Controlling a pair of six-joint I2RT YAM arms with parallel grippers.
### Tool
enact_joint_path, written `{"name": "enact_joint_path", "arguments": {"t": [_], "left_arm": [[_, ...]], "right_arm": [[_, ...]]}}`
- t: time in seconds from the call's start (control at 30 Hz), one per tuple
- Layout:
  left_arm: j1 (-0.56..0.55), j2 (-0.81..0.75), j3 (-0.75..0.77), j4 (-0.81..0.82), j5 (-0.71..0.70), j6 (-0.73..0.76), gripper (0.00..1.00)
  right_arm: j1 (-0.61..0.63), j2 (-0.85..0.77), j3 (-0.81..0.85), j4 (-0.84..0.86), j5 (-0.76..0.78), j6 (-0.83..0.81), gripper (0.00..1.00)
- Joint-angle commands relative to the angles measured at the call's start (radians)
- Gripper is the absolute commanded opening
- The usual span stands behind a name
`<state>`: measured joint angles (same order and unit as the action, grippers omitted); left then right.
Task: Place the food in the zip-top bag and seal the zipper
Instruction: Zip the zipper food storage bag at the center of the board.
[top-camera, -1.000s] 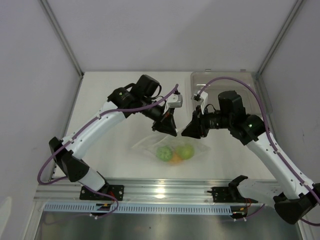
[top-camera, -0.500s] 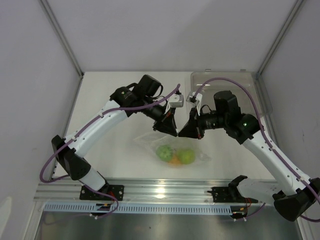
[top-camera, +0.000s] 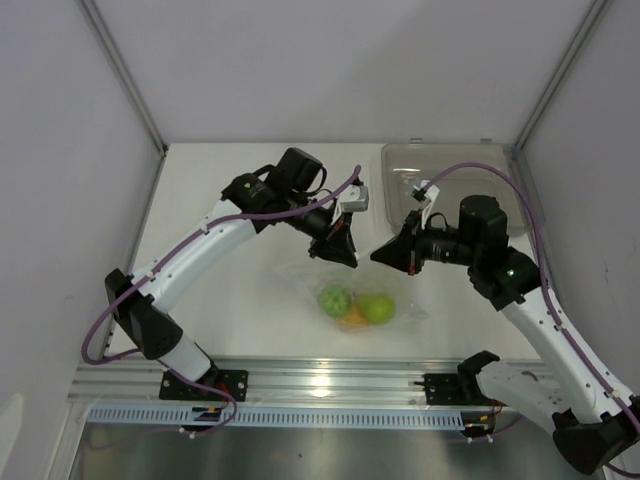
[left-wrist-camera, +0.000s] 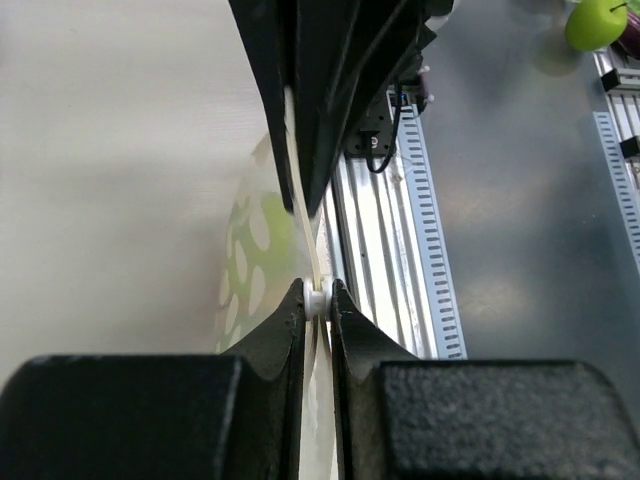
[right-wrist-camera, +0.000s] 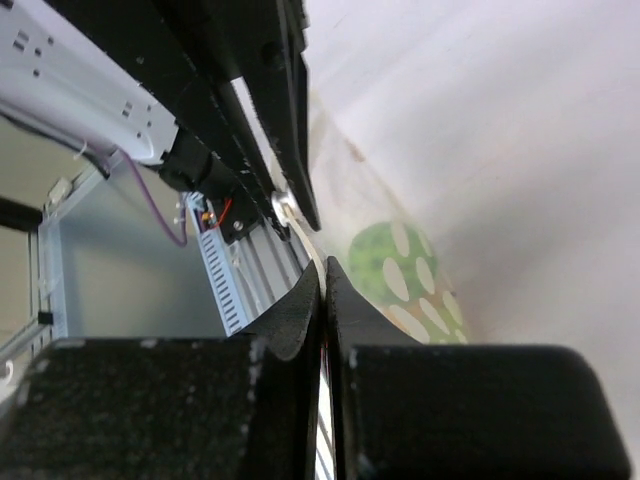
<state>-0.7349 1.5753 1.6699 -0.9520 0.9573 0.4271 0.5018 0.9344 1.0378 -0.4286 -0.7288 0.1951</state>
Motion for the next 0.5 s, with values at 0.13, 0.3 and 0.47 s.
{"name": "enact_joint_path", "arguments": {"t": [0.13, 0.3, 0.47], "left_arm": [[0.046, -0.035, -0.052, 0.007, -0.023, -0.013, 0.01], [0.072, -0.081, -0.104, 0.050, -0.057, -0.047, 0.01], [0.092, -0.116, -0.160, 0.096, -0.107, -0.089, 0.01]], "right_arm": [[-0.129, -0.029, 0.044, 0.042, -0.060, 0.033, 0.00], [-0.215, -0.037, 0.051, 0.039, -0.098, 0.040, 0.00], [-0.279, -0.031, 0.048, 0.050, -0.122, 0.046, 0.00]]}}
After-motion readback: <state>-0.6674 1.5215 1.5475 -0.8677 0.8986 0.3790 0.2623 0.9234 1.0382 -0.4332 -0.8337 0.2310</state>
